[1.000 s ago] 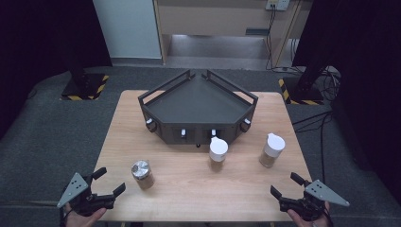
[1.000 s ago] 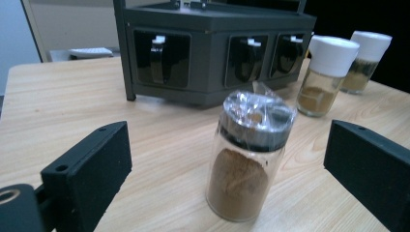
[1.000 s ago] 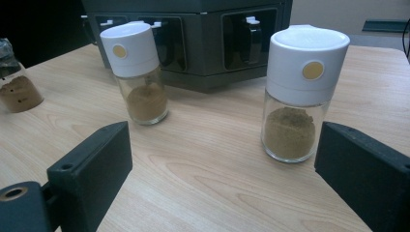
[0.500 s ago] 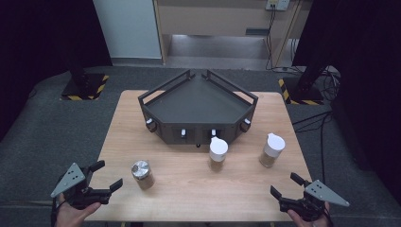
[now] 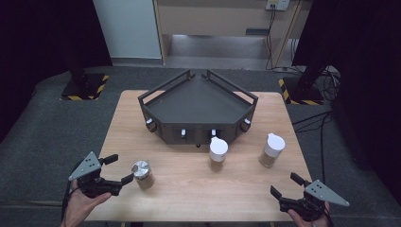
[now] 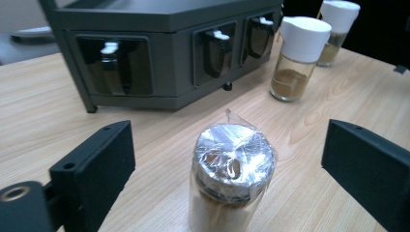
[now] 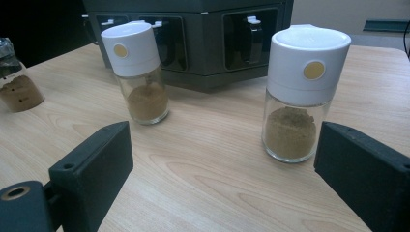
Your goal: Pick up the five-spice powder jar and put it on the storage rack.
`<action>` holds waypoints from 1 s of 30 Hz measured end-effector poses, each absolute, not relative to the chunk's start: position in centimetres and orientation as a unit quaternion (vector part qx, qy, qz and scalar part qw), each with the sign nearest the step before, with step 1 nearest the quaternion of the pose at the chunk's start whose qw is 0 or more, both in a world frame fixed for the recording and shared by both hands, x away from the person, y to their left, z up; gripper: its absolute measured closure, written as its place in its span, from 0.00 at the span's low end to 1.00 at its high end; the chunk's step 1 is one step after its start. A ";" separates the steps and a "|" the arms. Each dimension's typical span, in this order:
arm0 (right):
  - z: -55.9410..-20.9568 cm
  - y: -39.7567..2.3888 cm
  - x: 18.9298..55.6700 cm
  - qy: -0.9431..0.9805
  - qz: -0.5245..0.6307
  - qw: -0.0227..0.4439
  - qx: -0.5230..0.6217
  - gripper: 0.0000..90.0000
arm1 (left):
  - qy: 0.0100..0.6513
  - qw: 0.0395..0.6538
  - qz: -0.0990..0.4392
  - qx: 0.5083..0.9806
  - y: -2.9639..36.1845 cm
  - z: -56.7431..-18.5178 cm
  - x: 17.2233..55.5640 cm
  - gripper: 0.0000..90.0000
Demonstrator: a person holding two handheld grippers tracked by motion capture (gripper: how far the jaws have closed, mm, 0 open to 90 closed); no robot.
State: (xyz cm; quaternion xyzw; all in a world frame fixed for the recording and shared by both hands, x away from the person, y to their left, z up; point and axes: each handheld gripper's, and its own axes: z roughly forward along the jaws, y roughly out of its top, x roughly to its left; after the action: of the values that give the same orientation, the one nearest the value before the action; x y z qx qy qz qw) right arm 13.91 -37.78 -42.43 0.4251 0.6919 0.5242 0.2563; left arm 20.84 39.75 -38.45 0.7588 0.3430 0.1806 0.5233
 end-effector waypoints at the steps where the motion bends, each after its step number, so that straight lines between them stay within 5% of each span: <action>1: -42.4 -37.8 13.9 0.692 0.524 0.256 0.425 0.07 | 0.343 0.523 0.181 0.759 39.8 -38.5 20.8 0.05; 30: -42.3 -37.7 13.9 0.695 0.520 0.256 0.425 0.08 | 0.327 0.507 0.146 0.784 37.6 -42.2 24.5 0.24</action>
State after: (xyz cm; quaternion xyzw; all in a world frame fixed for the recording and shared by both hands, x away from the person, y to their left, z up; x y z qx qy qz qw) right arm 13.94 -37.69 -42.33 0.4251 0.6953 0.5197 0.2565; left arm 24.54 37.56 -42.21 0.7839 0.3265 0.1462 0.5074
